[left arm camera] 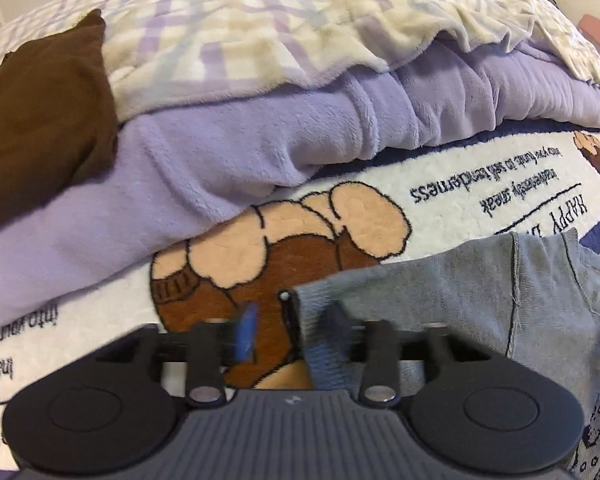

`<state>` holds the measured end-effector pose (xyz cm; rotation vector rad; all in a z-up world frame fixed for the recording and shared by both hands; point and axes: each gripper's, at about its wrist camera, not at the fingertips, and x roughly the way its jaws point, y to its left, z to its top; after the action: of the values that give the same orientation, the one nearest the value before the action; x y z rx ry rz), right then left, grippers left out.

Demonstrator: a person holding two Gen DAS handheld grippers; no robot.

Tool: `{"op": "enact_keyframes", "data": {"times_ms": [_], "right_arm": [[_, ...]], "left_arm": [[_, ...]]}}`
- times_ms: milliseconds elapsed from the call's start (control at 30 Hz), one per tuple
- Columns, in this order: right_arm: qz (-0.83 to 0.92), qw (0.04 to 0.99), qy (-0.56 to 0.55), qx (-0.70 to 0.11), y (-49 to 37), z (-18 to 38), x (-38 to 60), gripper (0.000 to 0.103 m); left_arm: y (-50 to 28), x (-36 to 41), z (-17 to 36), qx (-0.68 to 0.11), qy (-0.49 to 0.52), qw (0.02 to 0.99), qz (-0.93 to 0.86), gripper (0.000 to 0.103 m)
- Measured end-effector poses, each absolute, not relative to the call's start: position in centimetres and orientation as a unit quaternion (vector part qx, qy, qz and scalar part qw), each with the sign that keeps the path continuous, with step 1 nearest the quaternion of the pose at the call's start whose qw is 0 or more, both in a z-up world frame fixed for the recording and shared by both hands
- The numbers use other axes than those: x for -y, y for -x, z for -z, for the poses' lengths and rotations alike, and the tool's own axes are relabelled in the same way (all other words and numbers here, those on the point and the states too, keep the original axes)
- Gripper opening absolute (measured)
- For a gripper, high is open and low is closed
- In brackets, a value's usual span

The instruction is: Fold clothes

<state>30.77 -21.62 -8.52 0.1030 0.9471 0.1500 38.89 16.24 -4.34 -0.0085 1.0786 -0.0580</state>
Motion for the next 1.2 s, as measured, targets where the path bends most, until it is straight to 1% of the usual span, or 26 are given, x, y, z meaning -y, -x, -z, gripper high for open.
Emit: {"op": "enact_keyframes", "data": {"times_ms": [133, 233, 300, 333, 367, 400, 433, 500, 533, 567, 633, 667, 700, 733, 767, 800, 833, 867, 933, 1000, 1067, 1100, 1200], "right_arm": [[-0.074, 0.885, -0.068, -0.454, -33.4, 8.9, 19.0, 0.054], [-0.056, 0.885, -0.085, -0.455, -35.2, 9.9, 17.9, 0.053], [-0.049, 0.880, -0.110, -0.459, -36.1, 10.9, 17.6, 0.047], [-0.048, 0.879, -0.119, -0.460, -36.3, 11.4, 17.4, 0.046], [-0.045, 0.881, -0.120, -0.456, -36.4, 11.6, 17.1, 0.040], [-0.043, 0.884, -0.117, -0.450, -36.5, 11.7, 17.0, 0.024], [-0.042, 0.886, -0.116, -0.447, -36.6, 11.8, 16.9, 0.018], [-0.033, 0.892, -0.114, -0.437, -36.9, 11.7, 16.6, 0.007], [-0.029, 0.896, -0.110, -0.430, -36.9, 11.6, 16.5, 0.003], [-0.022, 0.899, -0.105, -0.424, -37.0, 11.4, 16.4, 0.003], [-0.008, 0.904, -0.092, -0.417, -37.2, 11.3, 16.3, 0.003], [-0.007, 0.903, -0.090, -0.420, -37.4, 11.4, 16.2, 0.003], [-0.006, 0.902, -0.088, -0.422, -37.5, 11.5, 16.2, 0.008], [-0.007, 0.902, -0.092, -0.422, -37.5, 11.6, 16.1, 0.012], [-0.007, 0.900, -0.101, -0.424, -37.4, 11.5, 16.1, 0.020], [-0.011, 0.898, -0.114, -0.425, -37.3, 11.4, 16.3, 0.037], [-0.013, 0.898, -0.121, -0.423, -37.1, 11.2, 16.4, 0.043], [-0.013, 0.900, -0.113, -0.420, -36.9, 10.9, 16.2, 0.045], [-0.017, 0.904, -0.092, -0.417, -36.4, 10.3, 15.9, 0.045], [-0.026, 0.904, -0.081, -0.420, -35.8, 9.9, 15.6, 0.045], [-0.036, 0.903, -0.072, -0.422, -35.1, 9.4, 15.4, 0.045], [-0.041, 0.902, -0.070, -0.423, -34.6, 9.1, 15.4, 0.045], [-0.064, 0.900, -0.054, -0.428, -33.0, 8.0, 15.2, 0.045]], "left_arm": [[-37.5, -17.4, 4.0, -0.538, 0.036, 0.840, 0.059, 0.046], [-36.0, -17.4, 4.6, -0.547, 0.033, 0.832, 0.088, 0.045], [-34.7, -17.6, 4.9, -0.541, 0.033, 0.833, 0.109, 0.043], [-34.4, -17.7, 5.0, -0.538, 0.032, 0.835, 0.114, 0.041], [-34.1, -17.8, 5.1, -0.535, 0.032, 0.836, 0.117, 0.036], [-33.9, -17.8, 5.3, -0.532, 0.032, 0.838, 0.119, 0.019], [-33.8, -17.9, 5.4, -0.532, 0.035, 0.837, 0.123, 0.001], [-33.6, -18.2, 5.4, -0.534, 0.047, 0.834, 0.131, 0.000], [-33.4, -18.4, 5.4, -0.536, 0.048, 0.833, 0.130, 0.000], [-33.2, -18.4, 5.3, -0.535, 0.037, 0.835, 0.122, 0.000], [-32.8, -18.4, 5.1, -0.532, 0.008, 0.840, 0.104, 0.000], [-32.7, -18.7, 5.1, -0.533, 0.012, 0.840, 0.106, 0.000], [-32.7, -19.1, 5.1, -0.535, 0.032, 0.836, 0.117, 0.002], [-32.7, -19.6, 5.1, -0.538, 0.052, 0.832, 0.128, 0.006], [-32.6, -19.9, 5.2, -0.540, 0.068, 0.827, 0.139, 0.008], [-32.5, -20.2, 5.2, -0.542, 0.082, 0.823, 0.149, 0.013], [-32.4, -20.3, 5.3, -0.543, 0.093, 0.819, 0.158, 0.018], [-32.3, -20.4, 5.3, -0.544, 0.102, 0.816, 0.165, 0.020], [-32.2, -20.3, 5.3, -0.544, 0.123, 0.810, 0.184, 0.025], [-32.3, -19.7, 5.4, -0.547, 0.127, 0.806, 0.190, 0.025], [-32.3, -18.8, 5.6, -0.551, 0.117, 0.806, 0.184, 0.021], [-32.3, -18.5, 5.6, -0.551, 0.117, 0.806, 0.183, 0.012], [-32.4, -17.4, 4.7, -0.544, 0.132, 0.803, 0.201, 0.011]]}}
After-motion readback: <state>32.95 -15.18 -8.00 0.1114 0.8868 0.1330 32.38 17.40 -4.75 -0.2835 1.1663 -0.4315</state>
